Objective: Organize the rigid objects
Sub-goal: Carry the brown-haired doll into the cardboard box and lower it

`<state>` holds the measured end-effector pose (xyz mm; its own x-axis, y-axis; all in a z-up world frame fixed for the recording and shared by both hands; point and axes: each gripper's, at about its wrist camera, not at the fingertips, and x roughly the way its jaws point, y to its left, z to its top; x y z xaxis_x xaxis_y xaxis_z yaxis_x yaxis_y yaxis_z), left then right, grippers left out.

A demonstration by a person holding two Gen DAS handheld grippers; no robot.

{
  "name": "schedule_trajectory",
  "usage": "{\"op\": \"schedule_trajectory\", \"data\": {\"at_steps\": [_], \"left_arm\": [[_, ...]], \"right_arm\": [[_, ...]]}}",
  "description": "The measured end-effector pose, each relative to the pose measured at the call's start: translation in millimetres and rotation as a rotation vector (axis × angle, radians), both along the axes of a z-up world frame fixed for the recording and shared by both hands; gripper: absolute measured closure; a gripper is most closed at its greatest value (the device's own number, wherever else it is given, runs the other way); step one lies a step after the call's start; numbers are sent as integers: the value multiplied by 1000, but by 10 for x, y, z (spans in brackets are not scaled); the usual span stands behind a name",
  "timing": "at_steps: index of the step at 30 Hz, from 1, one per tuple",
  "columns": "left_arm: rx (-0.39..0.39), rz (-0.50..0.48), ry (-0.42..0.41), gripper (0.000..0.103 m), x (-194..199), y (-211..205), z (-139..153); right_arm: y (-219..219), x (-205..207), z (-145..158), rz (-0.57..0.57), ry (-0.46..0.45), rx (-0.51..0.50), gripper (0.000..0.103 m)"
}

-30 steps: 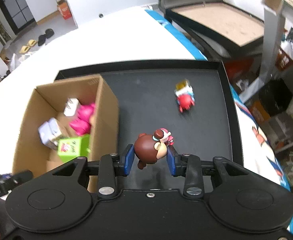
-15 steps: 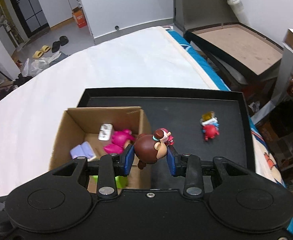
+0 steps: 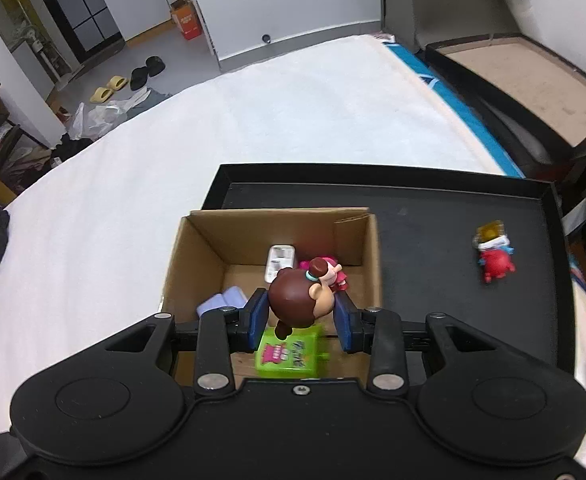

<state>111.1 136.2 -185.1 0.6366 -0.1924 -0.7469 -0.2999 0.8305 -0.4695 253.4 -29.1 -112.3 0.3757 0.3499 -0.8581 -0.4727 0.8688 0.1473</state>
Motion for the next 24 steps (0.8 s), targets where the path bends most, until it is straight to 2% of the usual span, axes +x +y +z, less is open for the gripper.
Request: {"op": "schedule_trajectory", "data": {"at_steps": [11, 16, 19, 24], "left_arm": [[9, -4, 3, 81, 8, -1, -12], [9, -5, 3, 81, 11, -1, -12], [4, -3, 5, 81, 22, 8, -17], [9, -4, 7, 81, 25, 8, -17]], "right_arm": [[306, 86, -177, -10, 74, 38, 68], [407, 126, -192, -22, 109, 100, 67], [442, 118, -139, -5, 92, 120, 63], [362, 133, -102, 8, 68, 107, 63]]}}
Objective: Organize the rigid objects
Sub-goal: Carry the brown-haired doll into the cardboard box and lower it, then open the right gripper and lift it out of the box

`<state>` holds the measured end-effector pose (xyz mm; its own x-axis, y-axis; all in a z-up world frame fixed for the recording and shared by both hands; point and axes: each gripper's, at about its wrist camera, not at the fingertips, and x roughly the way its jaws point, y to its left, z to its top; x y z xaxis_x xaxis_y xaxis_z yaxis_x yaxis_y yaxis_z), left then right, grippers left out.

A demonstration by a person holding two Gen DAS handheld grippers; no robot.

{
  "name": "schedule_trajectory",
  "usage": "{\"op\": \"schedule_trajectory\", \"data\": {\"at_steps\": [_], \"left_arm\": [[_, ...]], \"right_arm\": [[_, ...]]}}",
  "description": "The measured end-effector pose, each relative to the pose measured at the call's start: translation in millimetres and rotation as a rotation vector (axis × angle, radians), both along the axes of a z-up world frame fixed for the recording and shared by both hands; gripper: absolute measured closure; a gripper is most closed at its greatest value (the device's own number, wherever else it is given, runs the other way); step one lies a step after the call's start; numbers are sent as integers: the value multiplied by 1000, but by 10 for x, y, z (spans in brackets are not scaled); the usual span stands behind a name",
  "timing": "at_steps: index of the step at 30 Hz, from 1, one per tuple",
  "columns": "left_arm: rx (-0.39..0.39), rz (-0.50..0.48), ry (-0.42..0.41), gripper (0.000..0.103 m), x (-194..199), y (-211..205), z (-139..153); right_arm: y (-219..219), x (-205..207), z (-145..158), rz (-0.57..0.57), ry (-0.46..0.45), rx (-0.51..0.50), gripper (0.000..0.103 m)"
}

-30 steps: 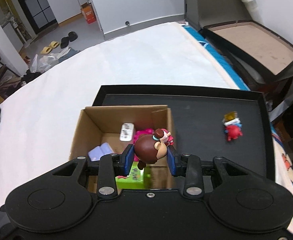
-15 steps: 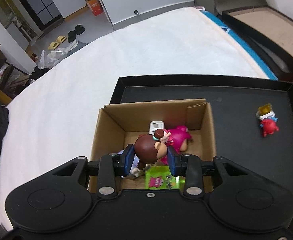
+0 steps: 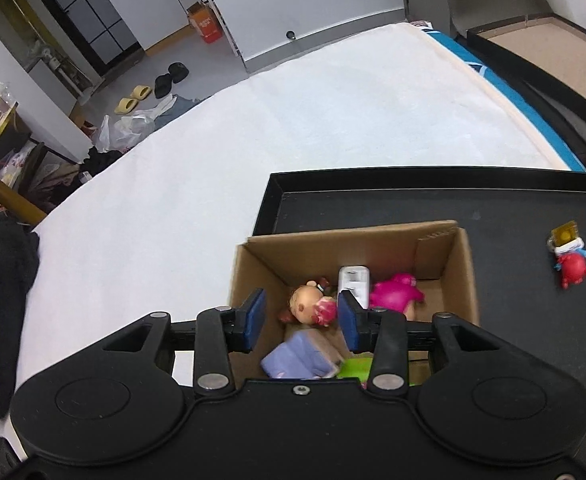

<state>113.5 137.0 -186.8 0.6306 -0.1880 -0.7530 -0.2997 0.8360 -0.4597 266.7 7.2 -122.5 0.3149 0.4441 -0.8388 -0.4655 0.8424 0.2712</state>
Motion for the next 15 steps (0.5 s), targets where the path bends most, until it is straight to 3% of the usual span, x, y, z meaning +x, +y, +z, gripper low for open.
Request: {"op": "schedule_trajectory", "data": {"at_steps": [4, 15], "left_arm": [[4, 1, 3, 81, 2, 0, -4], [21, -1, 45, 80, 54, -32, -25]], "right_arm": [[-142, 8, -2, 1, -5, -17, 62], [-551, -61, 98, 33, -75, -46, 47]]}}
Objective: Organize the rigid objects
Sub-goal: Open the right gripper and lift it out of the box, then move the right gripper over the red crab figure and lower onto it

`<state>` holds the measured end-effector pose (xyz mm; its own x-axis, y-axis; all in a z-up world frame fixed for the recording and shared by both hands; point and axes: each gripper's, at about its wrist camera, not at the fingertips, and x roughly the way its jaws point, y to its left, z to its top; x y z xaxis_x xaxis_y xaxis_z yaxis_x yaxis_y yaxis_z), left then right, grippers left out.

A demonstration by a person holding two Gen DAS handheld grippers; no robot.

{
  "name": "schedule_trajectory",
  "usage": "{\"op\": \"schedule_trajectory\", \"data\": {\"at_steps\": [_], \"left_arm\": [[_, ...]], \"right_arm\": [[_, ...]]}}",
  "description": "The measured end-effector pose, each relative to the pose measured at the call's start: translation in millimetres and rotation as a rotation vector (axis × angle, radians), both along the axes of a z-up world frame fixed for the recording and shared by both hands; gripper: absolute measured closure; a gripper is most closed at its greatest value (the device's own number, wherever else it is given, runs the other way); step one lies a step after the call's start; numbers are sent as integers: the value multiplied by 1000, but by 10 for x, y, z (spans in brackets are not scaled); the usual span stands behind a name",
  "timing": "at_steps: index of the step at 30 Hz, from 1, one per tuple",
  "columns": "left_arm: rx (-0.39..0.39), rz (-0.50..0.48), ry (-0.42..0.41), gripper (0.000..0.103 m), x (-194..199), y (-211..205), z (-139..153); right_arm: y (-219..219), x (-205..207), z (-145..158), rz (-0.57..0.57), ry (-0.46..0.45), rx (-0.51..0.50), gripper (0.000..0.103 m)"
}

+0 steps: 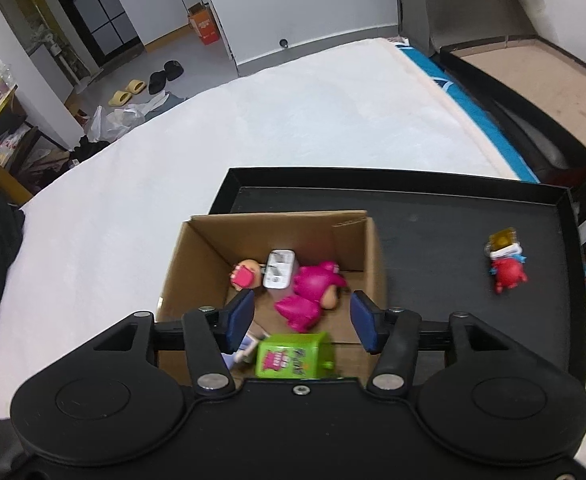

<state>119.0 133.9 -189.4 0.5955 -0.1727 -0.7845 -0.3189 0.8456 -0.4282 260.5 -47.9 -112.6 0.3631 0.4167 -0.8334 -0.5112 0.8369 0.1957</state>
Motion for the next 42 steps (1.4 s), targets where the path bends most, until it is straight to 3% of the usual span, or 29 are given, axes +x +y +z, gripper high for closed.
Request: {"op": "schedule_trajectory", "data": {"at_steps": [11, 18, 25, 31, 33, 42], "left_arm": [[49, 9, 38, 79, 31, -71, 22], [91, 8, 61, 79, 57, -134, 47], [124, 20, 91, 79, 88, -185, 66], [139, 47, 94, 79, 92, -196, 101], [149, 52, 97, 79, 95, -199, 111], [170, 46, 98, 79, 77, -241, 135]], "right_arm": [[-436, 80, -37, -11, -27, 24, 44], [-796, 167, -201, -24, -24, 92, 43], [-1009, 222, -361, -26, -64, 55, 36], [-1206, 341, -552, -89, -12, 45, 36], [-1291, 368, -614, -103, -1, 81, 28], [-1474, 607, -871, -268, 7, 58, 27]]}}
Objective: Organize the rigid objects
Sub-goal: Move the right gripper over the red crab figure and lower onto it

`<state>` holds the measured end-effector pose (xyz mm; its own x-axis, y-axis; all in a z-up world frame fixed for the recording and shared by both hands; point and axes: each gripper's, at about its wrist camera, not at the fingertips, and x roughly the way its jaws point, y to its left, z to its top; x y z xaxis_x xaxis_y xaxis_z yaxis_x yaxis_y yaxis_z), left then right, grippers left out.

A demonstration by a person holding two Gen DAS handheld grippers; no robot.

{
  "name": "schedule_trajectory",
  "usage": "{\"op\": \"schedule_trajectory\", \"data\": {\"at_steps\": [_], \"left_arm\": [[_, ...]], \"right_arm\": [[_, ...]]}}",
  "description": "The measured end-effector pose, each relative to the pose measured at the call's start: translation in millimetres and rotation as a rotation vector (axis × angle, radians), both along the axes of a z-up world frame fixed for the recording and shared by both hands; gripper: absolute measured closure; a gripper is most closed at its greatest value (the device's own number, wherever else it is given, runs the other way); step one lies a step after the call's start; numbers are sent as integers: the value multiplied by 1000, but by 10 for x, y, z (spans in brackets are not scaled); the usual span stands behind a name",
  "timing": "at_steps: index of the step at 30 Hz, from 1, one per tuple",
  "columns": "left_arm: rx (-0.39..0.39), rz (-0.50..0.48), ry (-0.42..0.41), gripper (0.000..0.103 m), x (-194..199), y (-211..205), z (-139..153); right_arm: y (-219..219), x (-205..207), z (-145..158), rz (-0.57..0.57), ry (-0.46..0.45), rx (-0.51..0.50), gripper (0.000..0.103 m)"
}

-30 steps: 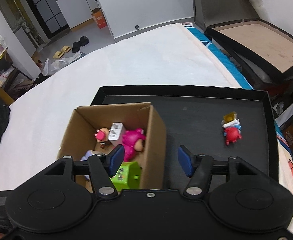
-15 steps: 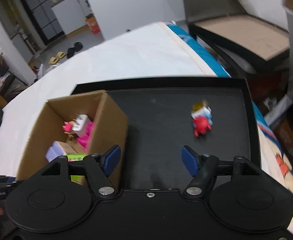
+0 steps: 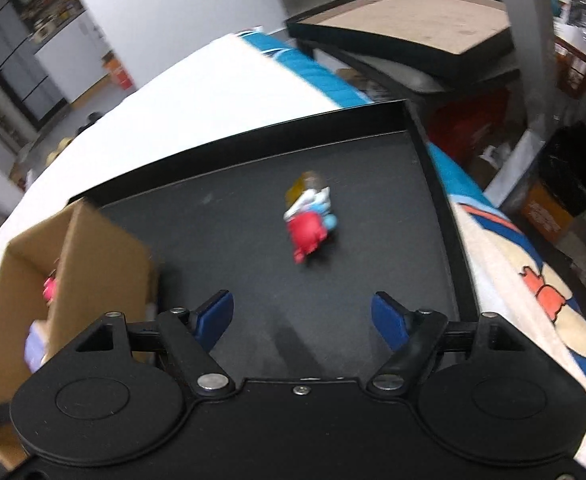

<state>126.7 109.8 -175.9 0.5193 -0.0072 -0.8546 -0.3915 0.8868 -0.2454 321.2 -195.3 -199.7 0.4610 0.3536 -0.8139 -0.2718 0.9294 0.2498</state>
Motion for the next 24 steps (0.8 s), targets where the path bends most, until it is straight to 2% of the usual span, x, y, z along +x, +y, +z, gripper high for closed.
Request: {"op": "schedule_trajectory", "data": {"at_steps": [7, 12, 15, 24], "left_arm": [[6, -2, -1, 79, 17, -11, -11], [5, -6, 1, 79, 25, -5, -13], [-1, -7, 1, 79, 14, 3, -15], [0, -7, 7, 79, 32, 6, -22]], "right_arm": [[10, 203, -80, -54, -12, 7, 25], [136, 314, -87, -26, -49, -62, 22], [155, 377, -51, -22, -66, -62, 18], [302, 484, -119, 10, -93, -124, 15]]}}
